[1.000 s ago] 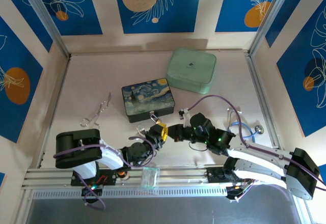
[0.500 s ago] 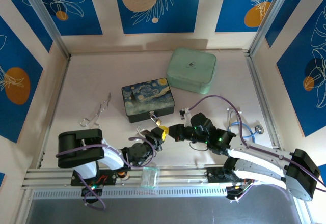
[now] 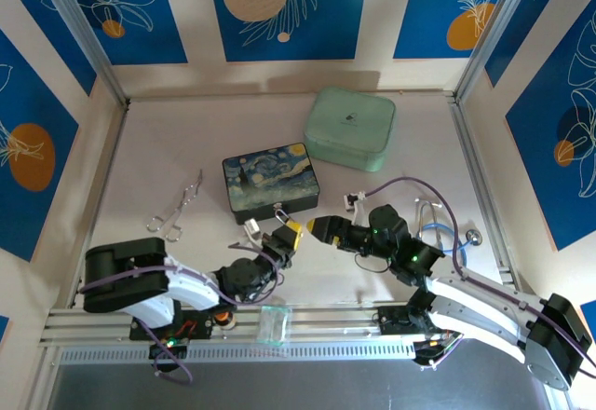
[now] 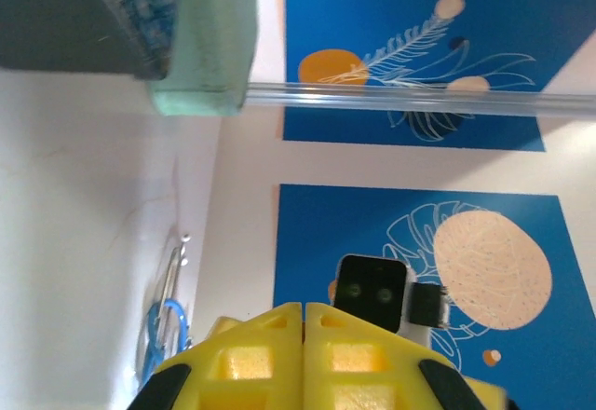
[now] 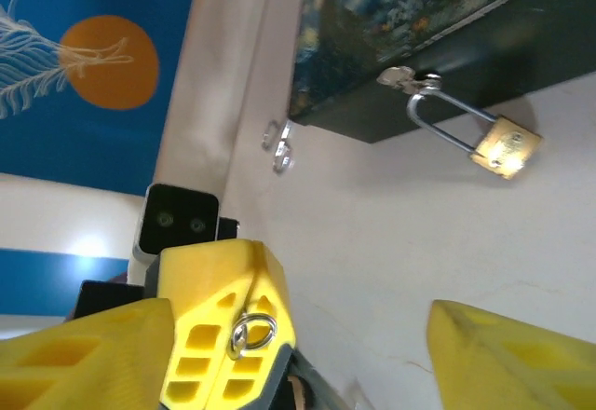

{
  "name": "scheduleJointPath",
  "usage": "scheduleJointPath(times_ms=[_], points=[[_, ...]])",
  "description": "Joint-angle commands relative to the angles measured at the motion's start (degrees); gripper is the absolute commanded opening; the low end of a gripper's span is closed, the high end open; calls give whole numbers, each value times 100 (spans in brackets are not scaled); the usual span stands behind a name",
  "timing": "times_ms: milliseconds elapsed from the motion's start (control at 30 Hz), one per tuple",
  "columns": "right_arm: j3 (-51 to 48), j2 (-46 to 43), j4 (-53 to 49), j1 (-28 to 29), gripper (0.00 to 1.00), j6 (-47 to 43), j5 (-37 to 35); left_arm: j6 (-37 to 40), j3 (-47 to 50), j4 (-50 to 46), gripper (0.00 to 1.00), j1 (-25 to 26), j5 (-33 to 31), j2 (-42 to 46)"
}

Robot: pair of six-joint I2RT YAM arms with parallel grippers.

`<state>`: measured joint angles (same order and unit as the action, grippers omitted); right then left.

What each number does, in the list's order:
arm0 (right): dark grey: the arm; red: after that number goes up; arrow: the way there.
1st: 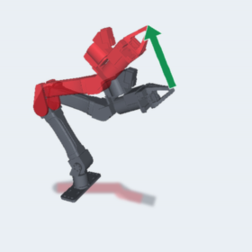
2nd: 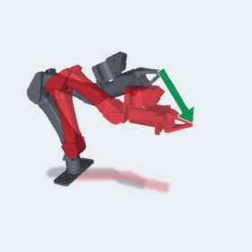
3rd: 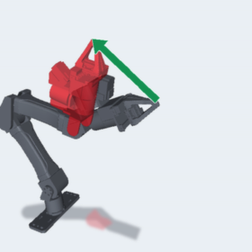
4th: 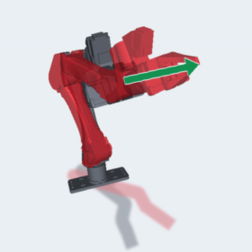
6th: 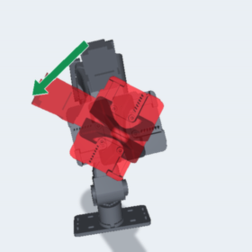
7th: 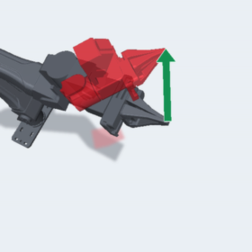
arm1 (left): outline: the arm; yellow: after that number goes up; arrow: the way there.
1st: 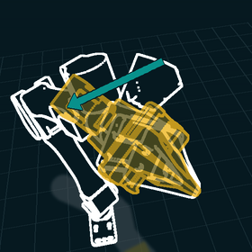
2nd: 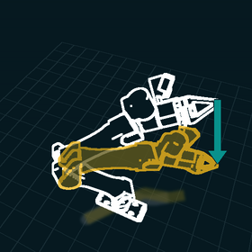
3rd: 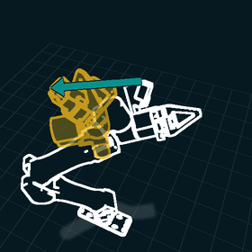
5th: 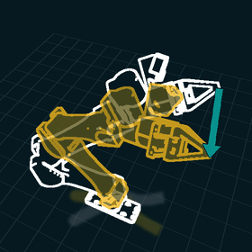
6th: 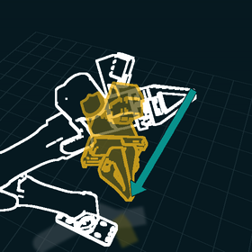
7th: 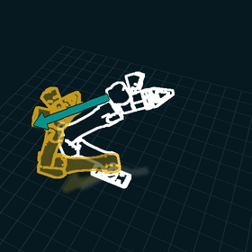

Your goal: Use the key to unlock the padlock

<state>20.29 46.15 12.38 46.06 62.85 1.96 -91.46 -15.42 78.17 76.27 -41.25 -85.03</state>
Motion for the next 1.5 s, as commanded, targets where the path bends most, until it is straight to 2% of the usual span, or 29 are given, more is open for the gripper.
scheduleJointPath(times_ms=[0, 67, 200, 333, 467, 733, 1133, 1333, 1467], points=[[-125, -127, 924, 79, 61, 581, 281, 1301, -128, 97, 0, -66, -77, 350], [-119, -175, 1119, 199, 55, 532, 235, 1694, -264, -64, 0, -68, 14, 583], [-122, -181, 1413, 415, 49, 498, 146, 1918, -528, -1155, 0, -68, 51, 1180], [-159, -92, 1627, 419, 46, 587, 177, 2340, -679, -1502, 0, -68, 95, 1548], [-207, -82, 2116, 421, 43, 737, 200, 2408, -791, -1767, 0, -68, 180, 1674], [-149, -61, 2269, 420, 41, 843, 214, 2317, -805, -1553, 0, -68, 202, 1500], [-307, 138, 2576, 447, 26, 940, 226, 1809, -806, -1147, 0, -68, 285, 1148], [-388, 197, 2535, 456, 25, 952, 167, 1682, -767, -499, 0, -68, 362, 804], [-386, 201, 2553, 456, 19, 915, 178, 1610, -795, -412, 0, -67, 383, 686]])
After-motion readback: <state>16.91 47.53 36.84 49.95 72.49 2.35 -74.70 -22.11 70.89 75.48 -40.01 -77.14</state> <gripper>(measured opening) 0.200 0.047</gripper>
